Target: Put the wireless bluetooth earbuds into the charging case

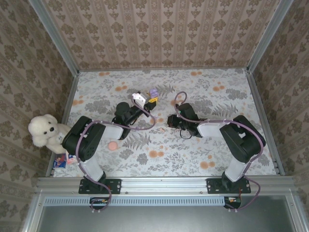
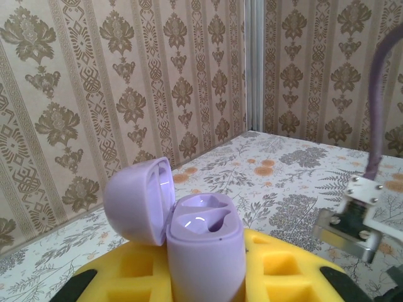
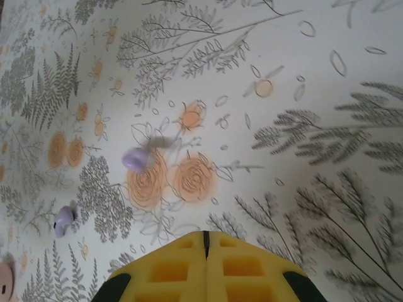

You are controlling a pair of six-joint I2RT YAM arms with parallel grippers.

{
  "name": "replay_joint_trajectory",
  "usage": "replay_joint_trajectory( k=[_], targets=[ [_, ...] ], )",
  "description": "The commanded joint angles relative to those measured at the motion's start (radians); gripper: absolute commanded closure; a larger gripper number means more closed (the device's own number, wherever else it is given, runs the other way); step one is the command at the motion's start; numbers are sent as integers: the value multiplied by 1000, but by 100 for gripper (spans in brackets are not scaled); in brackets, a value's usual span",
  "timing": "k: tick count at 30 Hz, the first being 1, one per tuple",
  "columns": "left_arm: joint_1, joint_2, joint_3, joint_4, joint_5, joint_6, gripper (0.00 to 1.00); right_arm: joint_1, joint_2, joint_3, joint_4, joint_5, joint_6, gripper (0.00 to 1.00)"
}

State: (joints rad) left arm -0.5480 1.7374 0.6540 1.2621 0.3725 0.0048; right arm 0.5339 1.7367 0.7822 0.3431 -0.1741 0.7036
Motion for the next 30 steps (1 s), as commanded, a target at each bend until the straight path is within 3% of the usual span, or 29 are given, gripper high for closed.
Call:
replay_joint_trajectory(
  k=[1, 10, 13, 20, 25, 30],
  targets=[
    [9, -38, -11, 33, -7, 9, 100, 1, 44, 58, 30, -33, 10, 99],
    [25, -58, -13, 34, -70, -9, 100, 2, 90, 161, -47, -42, -6, 94],
    [45, -69, -12, 34, -142, -40, 100, 5, 88, 207, -104, -39, -22, 85],
    [128, -78, -13, 31, -320, -137, 100, 44, 127, 362, -265, -16, -72, 47],
    [175, -103, -26, 21, -387, -182, 100, 98, 194, 498, -401, 23, -133, 35],
    [204, -160, -28, -69, -473, -193, 100, 127, 293, 618, -490, 31, -176, 31]
  ],
)
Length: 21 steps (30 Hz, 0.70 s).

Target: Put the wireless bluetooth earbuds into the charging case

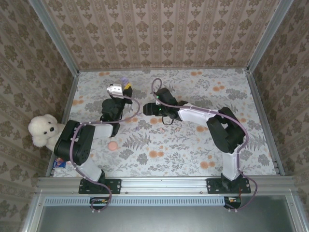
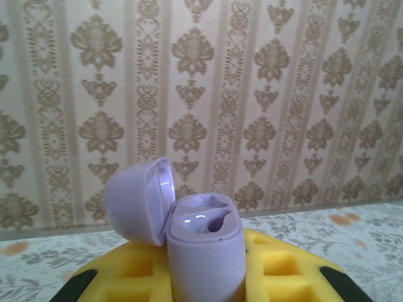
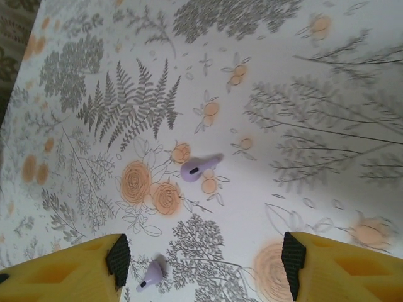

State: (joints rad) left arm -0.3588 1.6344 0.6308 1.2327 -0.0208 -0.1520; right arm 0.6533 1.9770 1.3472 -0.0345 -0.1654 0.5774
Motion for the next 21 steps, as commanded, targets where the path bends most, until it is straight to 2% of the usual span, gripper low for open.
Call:
replay_joint_trajectory(
  k=[1, 7, 13, 21],
  targets=[
    [22, -73, -3, -70, -101, -43, 100, 12, 74, 79, -128, 21, -57, 31],
    [87, -160, -4, -236, -146, -84, 100, 53, 191, 259, -269, 93, -146, 31],
    [129, -211, -17, -307, -149, -118, 100, 69, 280, 391, -346, 146, -229, 31],
    [153, -232, -19, -338, -142, -133, 100, 78, 376, 538, -402, 147, -265, 32]
  ],
)
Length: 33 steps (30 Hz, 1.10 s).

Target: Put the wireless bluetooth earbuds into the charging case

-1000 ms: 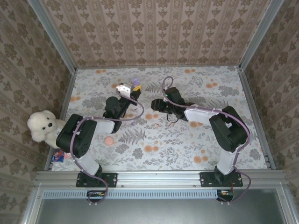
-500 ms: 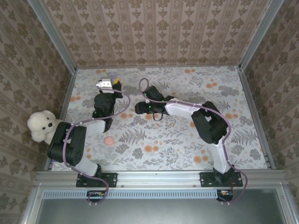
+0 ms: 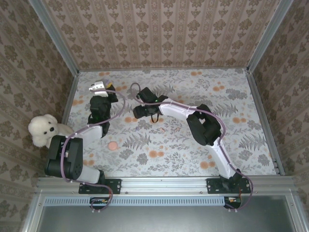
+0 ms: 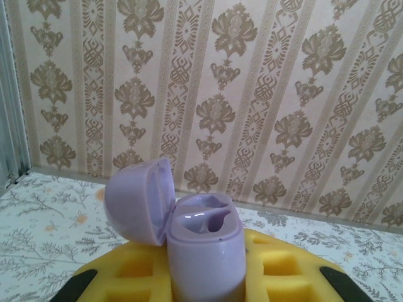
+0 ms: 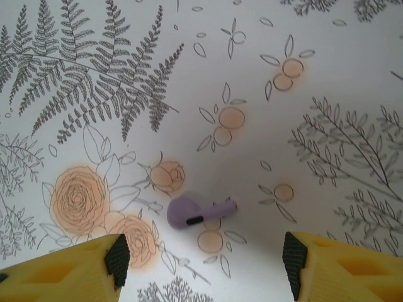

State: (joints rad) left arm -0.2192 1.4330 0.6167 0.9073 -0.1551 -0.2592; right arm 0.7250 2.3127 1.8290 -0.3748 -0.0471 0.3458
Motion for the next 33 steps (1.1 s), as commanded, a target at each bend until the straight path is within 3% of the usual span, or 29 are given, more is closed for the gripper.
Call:
replay_joint_trajectory(
  k=[1, 13, 33],
  targets=[
    [15, -32, -5, -15, -6, -29, 100, 7, 53, 74, -68, 25, -35, 32],
    [35, -74, -23, -44, -3, -40, 100, 11, 145, 200, -100, -49, -43, 35],
    [51, -71, -32, -53, 7, -58, 100, 31, 43, 60, -99, -143, -68, 49]
  ],
)
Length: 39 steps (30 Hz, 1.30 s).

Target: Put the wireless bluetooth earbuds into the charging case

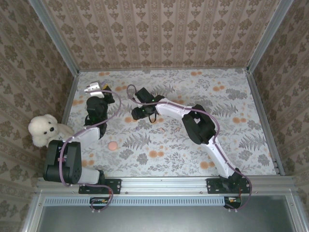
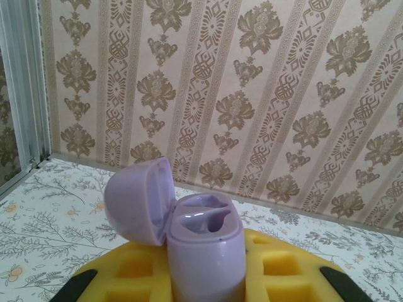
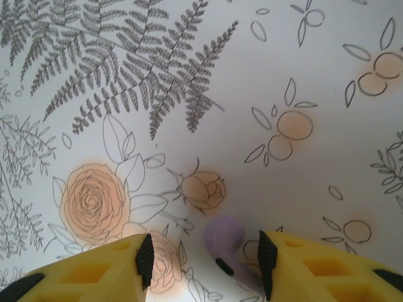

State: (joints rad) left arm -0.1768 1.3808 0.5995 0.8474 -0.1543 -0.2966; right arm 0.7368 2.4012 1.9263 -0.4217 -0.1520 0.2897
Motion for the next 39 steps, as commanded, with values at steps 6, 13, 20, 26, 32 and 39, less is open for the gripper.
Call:
replay_joint_trajectory(
  k=[6, 13, 20, 26, 32, 39],
  targets=[
    [9, -10, -15, 10, 9, -32, 100, 33, -52, -24, -85, 86, -10, 43],
    [10, -11, -17, 10, 4, -29, 100, 48, -4, 56, -152, 199, -50, 42],
    [10, -11, -15, 9, 2, -30, 100, 48, 49, 131, -183, 236, -64, 42],
    [11, -11, -15, 7, 1, -27, 100, 49, 97, 201, -229, 252, -86, 45],
    [13, -9, -15, 7, 1, -29, 100, 52, 135, 267, -279, 270, -124, 48],
    [13, -5, -12, 7, 1, -31, 100, 59, 168, 328, -327, 292, -157, 53]
  ],
)
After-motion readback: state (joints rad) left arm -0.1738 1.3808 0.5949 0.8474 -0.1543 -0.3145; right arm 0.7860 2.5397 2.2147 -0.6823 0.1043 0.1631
